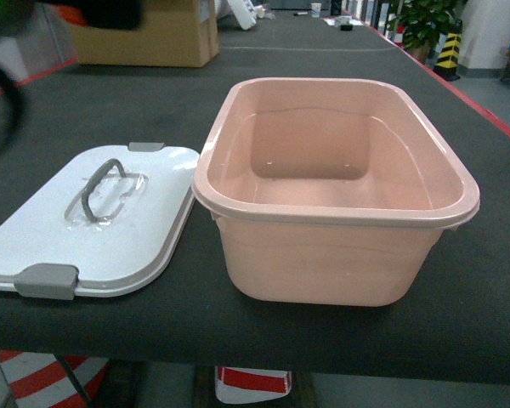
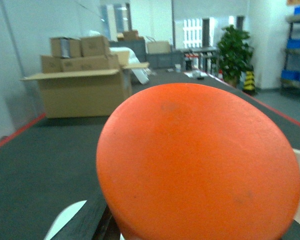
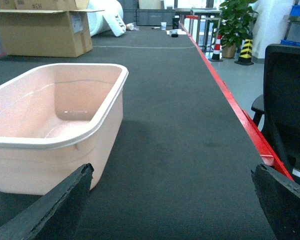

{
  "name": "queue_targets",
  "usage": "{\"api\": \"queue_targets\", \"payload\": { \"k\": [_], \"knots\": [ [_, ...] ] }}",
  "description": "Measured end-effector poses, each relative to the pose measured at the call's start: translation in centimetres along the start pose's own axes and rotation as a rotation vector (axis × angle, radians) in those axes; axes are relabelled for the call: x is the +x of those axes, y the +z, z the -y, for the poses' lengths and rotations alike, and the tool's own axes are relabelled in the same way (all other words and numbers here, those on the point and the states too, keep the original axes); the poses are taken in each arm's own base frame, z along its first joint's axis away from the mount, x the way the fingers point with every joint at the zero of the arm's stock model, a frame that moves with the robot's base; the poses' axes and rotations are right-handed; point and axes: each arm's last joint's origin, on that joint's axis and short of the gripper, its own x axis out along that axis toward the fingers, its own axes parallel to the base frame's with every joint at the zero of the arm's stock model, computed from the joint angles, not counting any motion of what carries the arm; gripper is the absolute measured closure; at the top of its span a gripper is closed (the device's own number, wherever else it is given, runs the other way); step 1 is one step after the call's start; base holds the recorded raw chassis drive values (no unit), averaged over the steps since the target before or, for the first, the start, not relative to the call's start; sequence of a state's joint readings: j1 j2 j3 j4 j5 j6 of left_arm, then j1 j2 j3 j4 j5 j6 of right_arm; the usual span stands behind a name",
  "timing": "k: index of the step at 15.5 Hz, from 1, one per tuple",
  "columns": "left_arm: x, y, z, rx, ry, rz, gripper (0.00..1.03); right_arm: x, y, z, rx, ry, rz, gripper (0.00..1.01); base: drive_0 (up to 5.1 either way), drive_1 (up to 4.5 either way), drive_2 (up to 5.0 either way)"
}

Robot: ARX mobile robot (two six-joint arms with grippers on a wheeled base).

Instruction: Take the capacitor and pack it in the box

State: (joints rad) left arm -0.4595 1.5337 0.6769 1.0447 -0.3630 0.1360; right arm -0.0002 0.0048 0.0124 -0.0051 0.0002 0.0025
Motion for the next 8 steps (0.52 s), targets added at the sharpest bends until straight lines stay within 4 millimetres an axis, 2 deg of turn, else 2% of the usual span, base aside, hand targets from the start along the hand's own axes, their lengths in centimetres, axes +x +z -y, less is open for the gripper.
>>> {"api": "queue_targets", "payload": {
  "k": [1,3,4,6,8],
  "knots": [
    [3.2,-1.2,2.7,0.015,-0.059,-0.051,0.59,0.0,0.0,0.0,0.0,0.0,0.0,0.03,0.0,0.0,0.0],
    [7.1,-2.4,6.0,0.011,-0.109,-0.093,0.59,0.0,0.0,0.0,0.0,0.0,0.0,0.03,0.0,0.0,0.0],
    [9.1,-2.7,7.7,-0.013,-0.13,-0.102,0.55,0.0,0.0,0.0,0.0,0.0,0.0,0.03,0.0,0.0,0.0],
    [11.3,-3.3,9.8,-0.046,-0.165,-0.119,0.3,0.0,0.0,0.0,0.0,0.0,0.0,0.03,0.0,0.0,0.0],
    [11.3,-3.2,9.4,-0.055,-0.153,-0.111,0.09,0.0,0.0,0.0,0.0,0.0,0.0,0.03,0.0,0.0,0.0]
  ]
}}
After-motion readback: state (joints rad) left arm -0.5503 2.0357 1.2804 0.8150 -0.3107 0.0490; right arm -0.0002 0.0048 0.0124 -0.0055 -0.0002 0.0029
